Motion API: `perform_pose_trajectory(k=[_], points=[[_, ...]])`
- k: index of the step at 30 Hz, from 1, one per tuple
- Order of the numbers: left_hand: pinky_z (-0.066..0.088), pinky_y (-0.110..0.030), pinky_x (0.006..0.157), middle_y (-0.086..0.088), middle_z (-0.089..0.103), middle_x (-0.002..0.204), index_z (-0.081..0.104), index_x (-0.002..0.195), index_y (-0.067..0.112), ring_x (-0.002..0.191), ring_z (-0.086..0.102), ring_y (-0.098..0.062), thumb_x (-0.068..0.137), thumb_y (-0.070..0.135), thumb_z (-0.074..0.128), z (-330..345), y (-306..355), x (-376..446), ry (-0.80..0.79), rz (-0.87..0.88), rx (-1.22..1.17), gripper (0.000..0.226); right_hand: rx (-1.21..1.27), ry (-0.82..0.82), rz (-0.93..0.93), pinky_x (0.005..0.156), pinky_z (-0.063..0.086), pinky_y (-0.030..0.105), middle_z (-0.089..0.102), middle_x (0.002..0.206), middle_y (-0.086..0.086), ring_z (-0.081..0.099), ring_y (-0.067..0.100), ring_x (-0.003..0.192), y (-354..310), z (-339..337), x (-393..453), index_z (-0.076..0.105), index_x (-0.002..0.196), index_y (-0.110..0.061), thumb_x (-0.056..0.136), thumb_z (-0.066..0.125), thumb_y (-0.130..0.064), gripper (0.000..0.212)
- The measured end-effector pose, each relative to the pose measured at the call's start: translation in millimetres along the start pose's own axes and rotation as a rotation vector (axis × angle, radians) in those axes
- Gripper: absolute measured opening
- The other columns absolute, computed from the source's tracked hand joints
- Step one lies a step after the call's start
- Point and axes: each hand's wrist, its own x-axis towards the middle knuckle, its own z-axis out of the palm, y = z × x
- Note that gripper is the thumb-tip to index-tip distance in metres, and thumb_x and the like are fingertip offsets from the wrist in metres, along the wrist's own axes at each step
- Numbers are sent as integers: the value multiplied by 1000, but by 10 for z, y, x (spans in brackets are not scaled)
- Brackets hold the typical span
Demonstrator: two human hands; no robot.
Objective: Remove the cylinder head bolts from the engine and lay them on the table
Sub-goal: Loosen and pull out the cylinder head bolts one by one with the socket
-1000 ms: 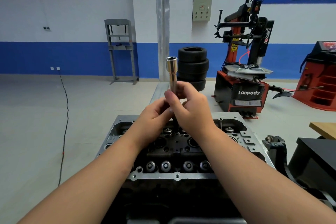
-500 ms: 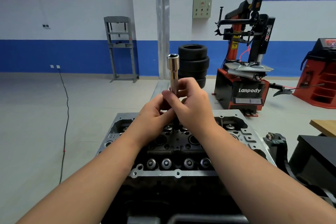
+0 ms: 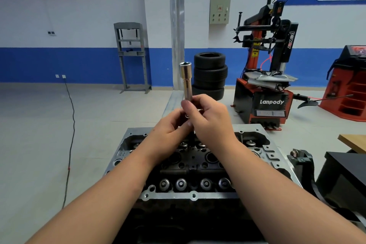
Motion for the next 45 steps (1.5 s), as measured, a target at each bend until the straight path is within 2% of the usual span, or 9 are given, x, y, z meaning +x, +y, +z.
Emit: perform_pose_trajectory(k=[2,10,16,21,25,31,35,39,45], points=[[51,-33,104,13,73,125,65,127,47,121,66,-7,103,49,48,-3,-8,4,5,-33,-19,29,-26,-35,-11,60,44,11,66,75,-9,61,1,72,-1,9,-4,66,94,-18,101,57,-23,13],[59,-26,92,15,74,122,65,118,60,115,69,-5,95,62,61,3,23,-16,9,25,17,24,-59,58,-95,71,56,37,68,86,-7,67,13,81,-10,22,-15,65,98,-18,95,67,-29,12],[51,-28,102,14,74,122,66,131,34,119,66,-5,106,41,50,-15,-20,-10,20,-26,47,30,-40,11,-17,65,47,22,68,79,-5,62,9,78,22,22,1,66,99,-15,100,47,-35,28],[58,-21,88,10,77,114,68,120,32,110,72,-8,98,45,66,-20,-22,-16,53,-8,24,25,-16,56,-39,68,54,33,67,84,-9,66,13,74,8,21,3,59,95,-29,95,64,-35,8],[52,-17,95,17,73,122,67,123,49,118,66,-1,103,48,52,-4,0,-14,31,-3,2,25,32,18,-8,61,50,23,67,79,-8,64,6,70,-1,16,-3,63,96,-24,99,58,-30,8],[56,-30,98,11,74,124,65,126,40,120,68,-8,95,58,64,-8,-14,-2,42,17,-36,36,-10,-14,-10,78,56,43,70,91,-8,66,10,86,-43,19,-17,63,105,-25,100,57,-35,14],[58,-25,95,15,72,126,63,124,52,119,67,-5,95,59,65,-11,-1,-11,30,28,-20,30,-55,49,-74,69,57,37,66,83,-13,67,9,78,-46,9,-19,60,93,-25,94,69,-31,10],[51,-22,99,13,73,126,64,133,37,121,65,-5,106,44,47,-3,-32,0,13,-22,-25,33,-67,45,-46,67,46,15,62,81,-18,62,3,76,-5,20,-1,62,97,-22,101,57,-26,7],[57,-24,88,11,76,116,67,119,47,112,71,-7,95,53,65,-3,-7,4,51,11,-18,25,-47,-10,-40,74,53,28,67,86,-9,63,7,83,-29,31,-6,66,100,-19,97,59,-38,20]])
